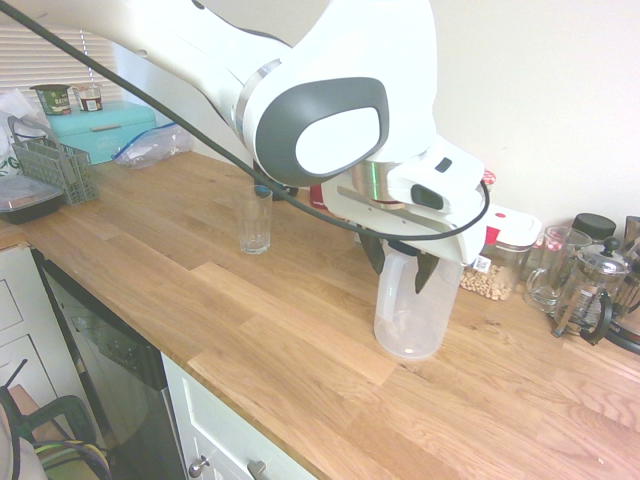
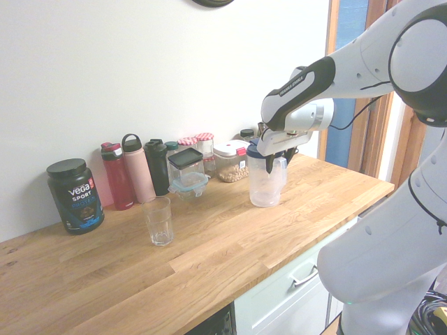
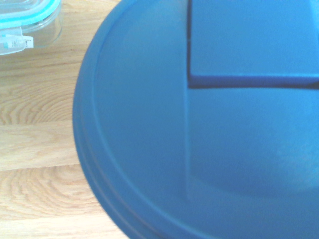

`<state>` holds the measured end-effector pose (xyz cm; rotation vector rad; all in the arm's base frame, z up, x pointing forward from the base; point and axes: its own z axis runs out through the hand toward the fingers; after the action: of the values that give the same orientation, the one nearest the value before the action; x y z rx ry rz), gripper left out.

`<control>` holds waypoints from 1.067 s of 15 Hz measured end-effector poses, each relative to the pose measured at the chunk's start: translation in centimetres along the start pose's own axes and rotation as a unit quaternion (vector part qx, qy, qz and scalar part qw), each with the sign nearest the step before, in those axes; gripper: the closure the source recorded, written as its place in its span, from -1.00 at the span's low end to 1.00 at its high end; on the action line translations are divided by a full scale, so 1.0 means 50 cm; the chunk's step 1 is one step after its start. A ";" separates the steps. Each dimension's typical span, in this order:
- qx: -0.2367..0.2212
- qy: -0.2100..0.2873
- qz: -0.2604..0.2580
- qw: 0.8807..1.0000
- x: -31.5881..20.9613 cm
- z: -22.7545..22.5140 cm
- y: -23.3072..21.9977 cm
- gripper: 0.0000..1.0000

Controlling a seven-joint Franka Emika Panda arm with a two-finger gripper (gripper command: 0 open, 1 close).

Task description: Pour me some water

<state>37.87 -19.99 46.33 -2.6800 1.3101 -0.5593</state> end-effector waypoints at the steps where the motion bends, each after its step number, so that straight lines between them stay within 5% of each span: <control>1: 0.000 0.000 0.000 1.000 0.000 0.000 0.000 1.00; 16: 0.004 0.007 -0.014 1.000 0.003 -0.042 -0.001 1.00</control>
<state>37.20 -19.95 48.32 -2.6979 1.2722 -0.5862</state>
